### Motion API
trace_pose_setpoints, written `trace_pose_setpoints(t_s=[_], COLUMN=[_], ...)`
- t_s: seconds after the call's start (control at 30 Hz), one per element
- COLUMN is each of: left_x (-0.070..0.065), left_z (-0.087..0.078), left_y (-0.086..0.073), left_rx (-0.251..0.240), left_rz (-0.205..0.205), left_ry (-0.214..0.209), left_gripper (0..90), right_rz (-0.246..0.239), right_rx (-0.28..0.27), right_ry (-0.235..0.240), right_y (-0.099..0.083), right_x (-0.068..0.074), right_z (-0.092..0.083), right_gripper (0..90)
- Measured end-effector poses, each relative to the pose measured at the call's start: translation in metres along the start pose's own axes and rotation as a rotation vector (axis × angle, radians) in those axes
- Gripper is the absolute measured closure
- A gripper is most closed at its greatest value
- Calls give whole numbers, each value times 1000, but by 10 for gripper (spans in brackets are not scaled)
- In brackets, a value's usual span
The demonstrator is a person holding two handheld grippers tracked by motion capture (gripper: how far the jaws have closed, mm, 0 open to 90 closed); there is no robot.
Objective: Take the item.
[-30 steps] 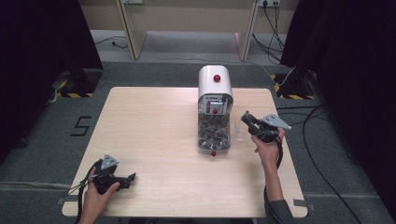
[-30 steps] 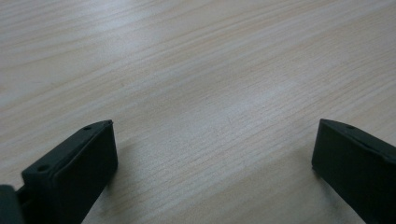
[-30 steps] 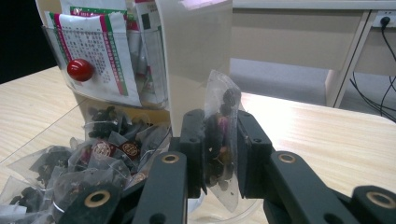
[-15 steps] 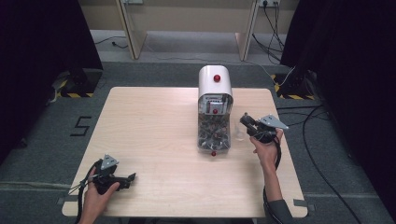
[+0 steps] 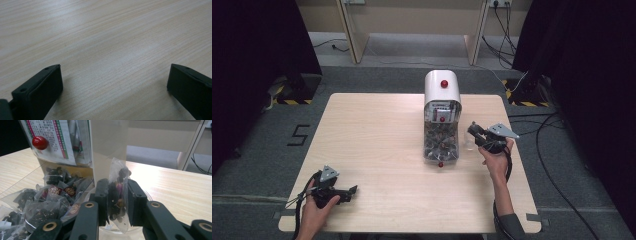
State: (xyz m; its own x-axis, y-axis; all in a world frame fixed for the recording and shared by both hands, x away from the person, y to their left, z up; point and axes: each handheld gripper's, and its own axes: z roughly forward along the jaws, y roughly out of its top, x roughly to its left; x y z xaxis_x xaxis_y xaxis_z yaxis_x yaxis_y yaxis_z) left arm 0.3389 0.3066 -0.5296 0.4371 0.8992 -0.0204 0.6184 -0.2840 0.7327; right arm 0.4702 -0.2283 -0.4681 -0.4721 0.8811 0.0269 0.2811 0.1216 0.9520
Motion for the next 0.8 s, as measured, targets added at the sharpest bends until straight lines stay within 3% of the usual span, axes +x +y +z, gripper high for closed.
trace_pose_setpoints(t_s=[0.53, 0.8], left_x=[0, 0], left_z=[0, 0], left_y=[0, 0], left_rx=[0, 0], left_rz=[0, 0], left_ry=[0, 0], left_gripper=[0, 0], right_rz=[8, -5], right_rx=[-33, -35], right_ry=[13, 49], right_y=[4, 10], right_x=[2, 9], right_z=[-3, -7], right_gripper=[637, 601])
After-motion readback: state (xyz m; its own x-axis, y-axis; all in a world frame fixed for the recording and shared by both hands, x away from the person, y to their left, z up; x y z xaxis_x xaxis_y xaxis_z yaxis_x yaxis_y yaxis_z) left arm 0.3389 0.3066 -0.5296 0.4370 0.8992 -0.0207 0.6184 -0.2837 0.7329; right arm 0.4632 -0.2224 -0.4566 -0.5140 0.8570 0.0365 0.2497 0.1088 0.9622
